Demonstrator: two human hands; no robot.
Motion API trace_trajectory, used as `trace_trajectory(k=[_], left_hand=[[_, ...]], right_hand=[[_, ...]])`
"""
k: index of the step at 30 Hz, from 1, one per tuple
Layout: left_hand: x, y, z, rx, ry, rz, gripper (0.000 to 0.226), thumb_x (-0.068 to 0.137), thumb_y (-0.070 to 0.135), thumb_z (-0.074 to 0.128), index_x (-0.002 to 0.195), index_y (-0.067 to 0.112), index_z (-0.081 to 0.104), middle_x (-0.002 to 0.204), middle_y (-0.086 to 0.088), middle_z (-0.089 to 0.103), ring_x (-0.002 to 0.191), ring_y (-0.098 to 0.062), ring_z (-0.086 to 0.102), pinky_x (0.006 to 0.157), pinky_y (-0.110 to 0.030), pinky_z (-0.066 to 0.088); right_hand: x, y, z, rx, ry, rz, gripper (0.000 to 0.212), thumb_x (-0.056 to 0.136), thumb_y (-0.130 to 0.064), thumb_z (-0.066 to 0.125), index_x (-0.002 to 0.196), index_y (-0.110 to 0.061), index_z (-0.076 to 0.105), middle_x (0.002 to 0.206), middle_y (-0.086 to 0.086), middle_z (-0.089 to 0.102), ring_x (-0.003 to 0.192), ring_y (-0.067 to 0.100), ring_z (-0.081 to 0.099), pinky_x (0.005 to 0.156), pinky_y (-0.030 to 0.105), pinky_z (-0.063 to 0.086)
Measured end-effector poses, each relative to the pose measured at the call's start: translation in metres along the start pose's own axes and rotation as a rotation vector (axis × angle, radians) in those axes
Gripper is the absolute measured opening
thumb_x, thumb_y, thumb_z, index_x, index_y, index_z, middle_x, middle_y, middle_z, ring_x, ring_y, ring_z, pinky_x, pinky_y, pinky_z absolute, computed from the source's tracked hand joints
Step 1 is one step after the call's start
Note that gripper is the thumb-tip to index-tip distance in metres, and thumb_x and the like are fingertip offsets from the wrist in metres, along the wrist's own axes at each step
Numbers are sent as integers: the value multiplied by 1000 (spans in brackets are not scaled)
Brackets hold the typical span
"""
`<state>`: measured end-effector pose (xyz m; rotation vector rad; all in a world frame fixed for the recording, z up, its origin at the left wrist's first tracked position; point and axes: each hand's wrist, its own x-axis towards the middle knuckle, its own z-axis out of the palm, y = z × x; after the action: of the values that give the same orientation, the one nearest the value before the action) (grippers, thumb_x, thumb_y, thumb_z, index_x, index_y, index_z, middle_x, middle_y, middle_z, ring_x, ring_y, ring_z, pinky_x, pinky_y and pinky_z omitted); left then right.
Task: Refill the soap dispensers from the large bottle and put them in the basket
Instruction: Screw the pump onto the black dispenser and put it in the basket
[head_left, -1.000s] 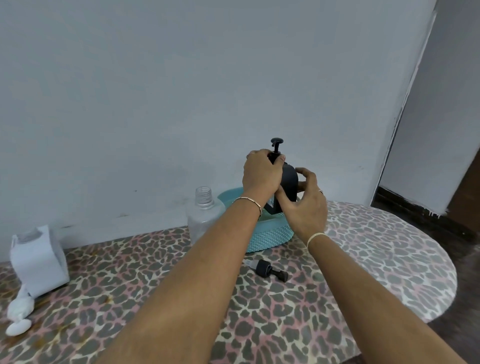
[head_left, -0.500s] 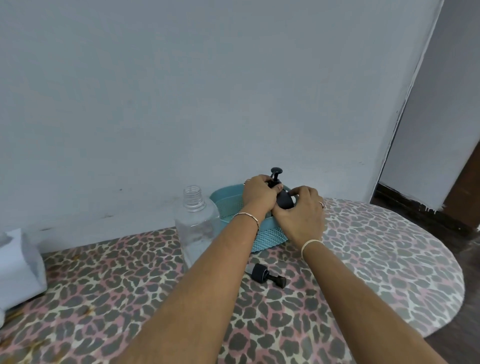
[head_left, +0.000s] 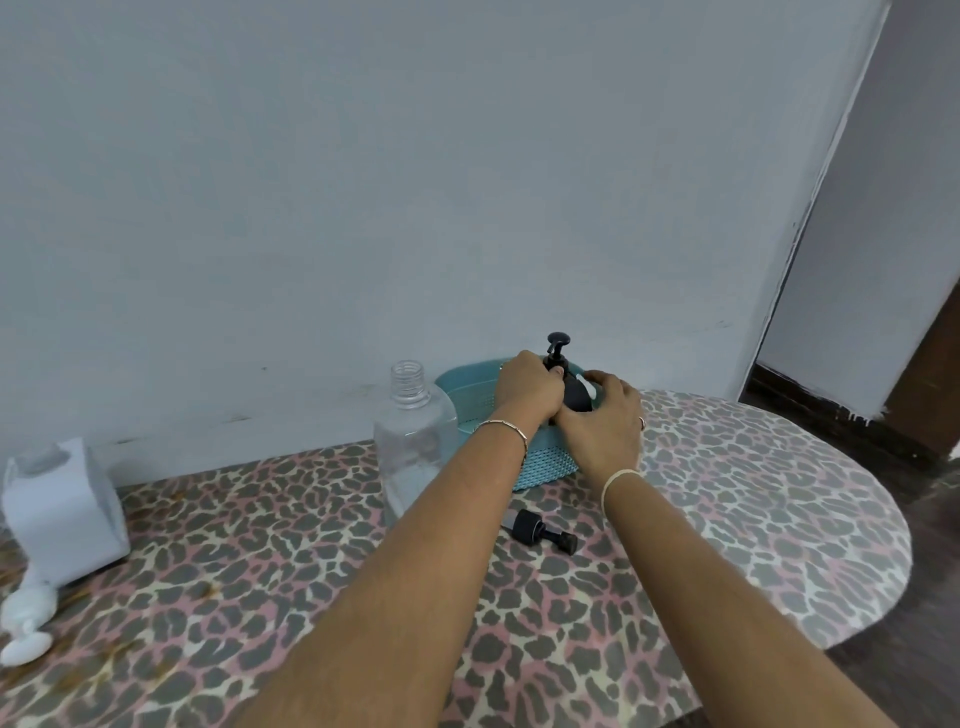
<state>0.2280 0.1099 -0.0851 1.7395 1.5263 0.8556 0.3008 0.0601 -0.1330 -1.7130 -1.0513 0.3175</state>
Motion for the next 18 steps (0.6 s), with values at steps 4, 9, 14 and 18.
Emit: trace_trajectory(k=[4,9,14,18], left_hand=[[-24,6,-9,-35,21,-23,32,100,22,43,123,0,48,128,-19,53,116,-33,53,92,-40,46],[-65,3,-19,-80,15,-11,31,98,16,40,123,1,50,125,-19,56,117,-36,53,95,-43,45],[-117,-4,-29,-171,33,41,37,99,11,39,135,7,46,138,-11,51,127,-27,48,101,-32,37],[-155,-21,-40,-262,126,111,31,97,12,47,127,10,53,129,-6,59,120,-20,54,101,-28,40]], right_hand=[[-17,-8,-11,18,1,9,63,74,-37,69,131,-20,49,135,5,43,124,26,42,98,35,35],[-51,-15,-26,15,-4,30,69,71,-36,71,132,-17,45,134,8,42,126,27,40,103,41,37],[-93,-23,-41,-17,-21,14,62,73,-31,71,128,-18,47,131,7,44,120,27,45,98,40,41],[-126,-25,-44,29,-40,-39,56,73,-32,71,123,-17,51,123,4,51,113,22,53,95,43,46]])
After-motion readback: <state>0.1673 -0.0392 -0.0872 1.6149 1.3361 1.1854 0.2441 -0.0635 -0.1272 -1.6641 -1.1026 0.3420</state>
